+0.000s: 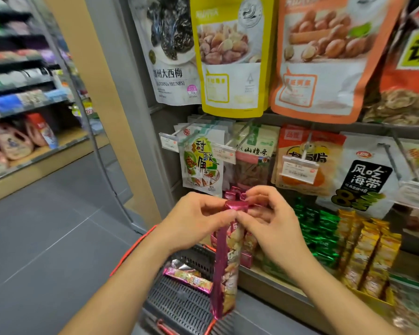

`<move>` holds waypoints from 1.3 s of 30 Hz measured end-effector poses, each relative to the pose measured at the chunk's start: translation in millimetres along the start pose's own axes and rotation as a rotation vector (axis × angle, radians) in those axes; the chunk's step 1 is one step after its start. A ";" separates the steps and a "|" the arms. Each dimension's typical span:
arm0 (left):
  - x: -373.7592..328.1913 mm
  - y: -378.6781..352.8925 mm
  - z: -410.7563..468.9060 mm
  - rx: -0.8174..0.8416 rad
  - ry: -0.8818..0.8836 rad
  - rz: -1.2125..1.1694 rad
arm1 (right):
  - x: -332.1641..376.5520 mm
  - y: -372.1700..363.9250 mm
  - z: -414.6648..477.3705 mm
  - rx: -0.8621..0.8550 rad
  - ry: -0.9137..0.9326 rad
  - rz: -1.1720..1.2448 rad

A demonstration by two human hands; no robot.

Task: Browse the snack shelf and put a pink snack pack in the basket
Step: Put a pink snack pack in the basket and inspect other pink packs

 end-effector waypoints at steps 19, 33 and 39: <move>34.2 43.6 -11.9 -0.570 0.038 -0.213 | -23.2 -67.9 3.2 0.304 -0.024 0.017; 24.7 37.6 -10.8 -0.446 0.020 0.102 | -20.1 -58.9 -3.2 0.218 0.168 -0.458; 29.9 54.6 -16.9 -0.657 0.097 -0.020 | -36.1 -64.2 -4.6 0.452 0.083 -0.458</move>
Point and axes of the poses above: each hand's wrist, its own z-axis towards the middle knuckle, its own y-axis out of the back of the hand, x = y × z, the point moved 7 cm from there along z, towards the middle knuckle, and after that the axes turned 3 degrees about -z, right-handed, at the moved point
